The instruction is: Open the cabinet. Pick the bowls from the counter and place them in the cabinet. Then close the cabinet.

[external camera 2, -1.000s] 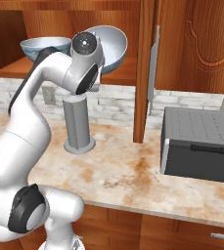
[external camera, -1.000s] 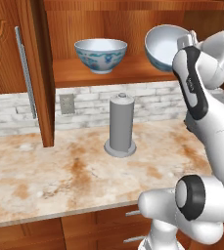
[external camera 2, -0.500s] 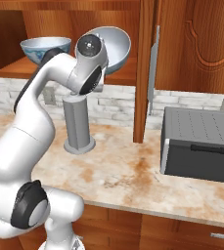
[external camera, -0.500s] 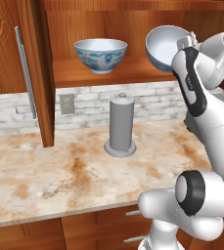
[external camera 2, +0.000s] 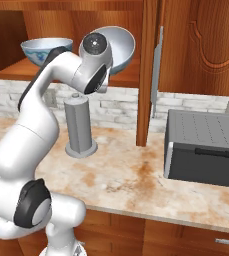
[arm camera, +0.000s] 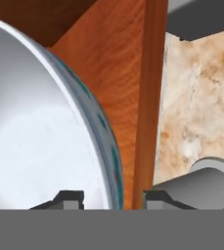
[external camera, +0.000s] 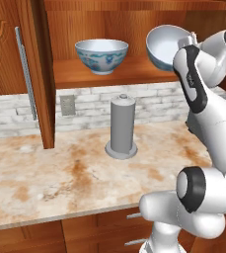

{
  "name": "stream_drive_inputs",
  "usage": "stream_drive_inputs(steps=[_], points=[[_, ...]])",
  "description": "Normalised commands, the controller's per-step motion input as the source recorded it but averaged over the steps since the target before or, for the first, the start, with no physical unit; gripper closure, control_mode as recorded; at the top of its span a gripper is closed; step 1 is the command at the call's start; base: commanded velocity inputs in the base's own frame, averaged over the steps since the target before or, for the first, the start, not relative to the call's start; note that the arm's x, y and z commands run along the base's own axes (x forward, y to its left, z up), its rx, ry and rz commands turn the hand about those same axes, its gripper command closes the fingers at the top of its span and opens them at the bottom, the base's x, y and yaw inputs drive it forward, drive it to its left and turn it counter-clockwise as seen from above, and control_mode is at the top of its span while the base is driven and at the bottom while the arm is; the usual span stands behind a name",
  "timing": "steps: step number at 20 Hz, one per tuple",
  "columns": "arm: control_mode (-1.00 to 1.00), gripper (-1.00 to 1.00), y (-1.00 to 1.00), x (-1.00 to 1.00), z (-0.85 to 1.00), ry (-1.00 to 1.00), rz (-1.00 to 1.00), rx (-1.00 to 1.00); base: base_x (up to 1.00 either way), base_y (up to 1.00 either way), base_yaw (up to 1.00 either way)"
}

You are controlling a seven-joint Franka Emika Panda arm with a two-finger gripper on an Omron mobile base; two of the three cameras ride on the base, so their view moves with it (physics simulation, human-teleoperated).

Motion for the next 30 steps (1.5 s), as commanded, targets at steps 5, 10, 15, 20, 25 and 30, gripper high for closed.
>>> stream_drive_inputs(steps=[5, 10, 15, 20, 25, 30], points=[[-1.0, -1.0, -0.01, -0.23, 0.0, -0.04, 0.0, 0.0, 0.0, 0.0, 0.0], [-1.0, -1.0, 0.16, -0.11, 0.22, -0.28, 0.0, 0.0, 0.0, 0.0, 0.0], [-1.0, -1.0, 0.17, -0.49, 0.26, -0.15, 0.0, -0.02, 0.0, 0.0, 0.0], [-1.0, -1.0, 0.05, -0.56, 0.4, 0.0, 0.0, -0.01, 0.0, 0.0, 0.0], [-1.0, -1.0, 0.0, -0.63, 0.44, 0.08, 0.0, 0.0, 0.0, 0.0, 0.0], [-1.0, -1.0, 0.0, -1.0, 0.02, -0.2, 0.0, -0.07, 0.0, 0.0, 0.0]])
